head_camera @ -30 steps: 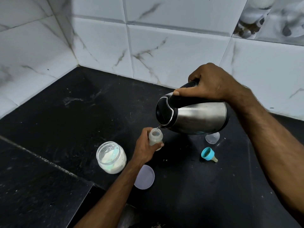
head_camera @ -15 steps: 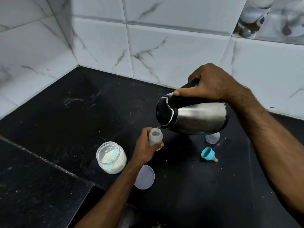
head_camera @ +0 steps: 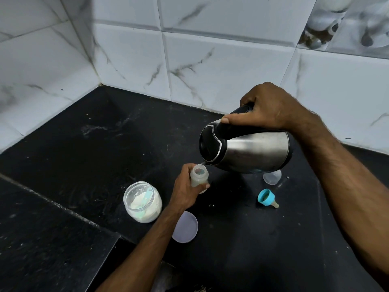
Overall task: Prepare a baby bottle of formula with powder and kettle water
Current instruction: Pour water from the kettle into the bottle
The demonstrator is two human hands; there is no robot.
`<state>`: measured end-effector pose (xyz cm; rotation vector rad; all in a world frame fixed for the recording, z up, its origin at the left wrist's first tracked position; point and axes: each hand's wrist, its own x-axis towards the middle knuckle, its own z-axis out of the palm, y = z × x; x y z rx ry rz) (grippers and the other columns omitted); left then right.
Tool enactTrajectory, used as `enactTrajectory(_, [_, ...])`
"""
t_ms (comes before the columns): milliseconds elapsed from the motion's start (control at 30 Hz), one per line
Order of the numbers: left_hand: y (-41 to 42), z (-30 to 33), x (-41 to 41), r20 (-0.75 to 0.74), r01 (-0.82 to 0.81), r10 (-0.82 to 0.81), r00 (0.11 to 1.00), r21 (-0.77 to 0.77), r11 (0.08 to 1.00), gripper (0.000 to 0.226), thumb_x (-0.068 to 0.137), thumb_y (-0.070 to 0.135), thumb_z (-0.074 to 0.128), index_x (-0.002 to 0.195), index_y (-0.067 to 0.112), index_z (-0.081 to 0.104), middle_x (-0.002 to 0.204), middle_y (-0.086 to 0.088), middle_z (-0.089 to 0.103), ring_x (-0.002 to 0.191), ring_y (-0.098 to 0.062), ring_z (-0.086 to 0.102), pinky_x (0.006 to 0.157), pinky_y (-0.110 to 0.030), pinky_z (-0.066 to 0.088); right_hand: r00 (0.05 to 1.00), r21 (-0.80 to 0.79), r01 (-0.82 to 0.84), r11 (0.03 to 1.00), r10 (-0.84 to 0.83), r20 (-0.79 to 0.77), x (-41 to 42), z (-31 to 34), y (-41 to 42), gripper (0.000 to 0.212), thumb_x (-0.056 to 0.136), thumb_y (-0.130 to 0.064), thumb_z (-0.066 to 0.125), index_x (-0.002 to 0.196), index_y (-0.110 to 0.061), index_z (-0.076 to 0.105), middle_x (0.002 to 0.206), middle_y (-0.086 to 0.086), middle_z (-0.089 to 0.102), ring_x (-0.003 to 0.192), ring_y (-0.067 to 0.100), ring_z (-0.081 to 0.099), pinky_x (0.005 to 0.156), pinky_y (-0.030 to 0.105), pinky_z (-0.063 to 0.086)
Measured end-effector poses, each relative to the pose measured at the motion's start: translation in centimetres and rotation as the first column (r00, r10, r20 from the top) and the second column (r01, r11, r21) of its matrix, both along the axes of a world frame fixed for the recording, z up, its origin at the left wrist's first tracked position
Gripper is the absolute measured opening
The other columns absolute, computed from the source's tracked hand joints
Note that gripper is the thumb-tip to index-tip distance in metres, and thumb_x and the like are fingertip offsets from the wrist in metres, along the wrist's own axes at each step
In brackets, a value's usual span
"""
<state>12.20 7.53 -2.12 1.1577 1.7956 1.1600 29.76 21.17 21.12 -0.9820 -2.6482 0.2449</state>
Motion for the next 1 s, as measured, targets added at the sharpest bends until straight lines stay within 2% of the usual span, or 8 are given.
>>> enactTrajectory(267, [0.0, -0.08, -0.05, 0.005, -0.002, 0.002, 1.0, 0.001, 1.0, 0.061, 0.075, 0.015, 0.085, 0.123, 0.022, 0.048, 0.121, 0.003, 0.06, 0.111, -0.013, 0.059, 0.096, -0.032, 0.05, 1.0, -0.011, -0.009, 1.0, 0.009, -0.01, -0.13, -0.14, -0.06, 0.085, 0.063, -0.086, 0.052, 0.053, -0.002, 0.043, 0.047, 0.004, 0.029, 0.05, 0.018, 0.028, 0.052, 0.032, 0.024])
enactTrajectory(533, [-0.07, -0.05, -0.03, 0.028, -0.008, 0.008, 1.0, 0.005, 1.0, 0.06, 0.074, 0.014, 0.085, 0.122, 0.023, 0.049, 0.119, 0.005, 0.061, 0.109, -0.012, 0.06, 0.093, -0.03, 0.051, 1.0, -0.014, -0.003, 1.0, 0.003, 0.001, -0.25, -0.43, 0.07, 0.087, 0.061, -0.088, 0.051, 0.055, 0.0, 0.047, 0.047, 0.004, 0.031, 0.05, 0.018, 0.03, 0.052, 0.032, 0.025])
enactTrajectory(1000, [-0.03, 0.02, -0.03, 0.023, -0.006, 0.006, 1.0, -0.004, 1.0, 0.062, 0.074, 0.014, 0.084, 0.124, 0.022, 0.048, 0.121, 0.004, 0.06, 0.111, -0.014, 0.059, 0.097, -0.035, 0.051, 1.0, -0.004, -0.011, 1.0, 0.011, -0.005, -0.26, -0.32, 0.04, 0.09, 0.061, -0.088, 0.05, 0.058, 0.002, 0.048, 0.049, 0.007, 0.032, 0.051, 0.018, 0.03, 0.053, 0.032, 0.025])
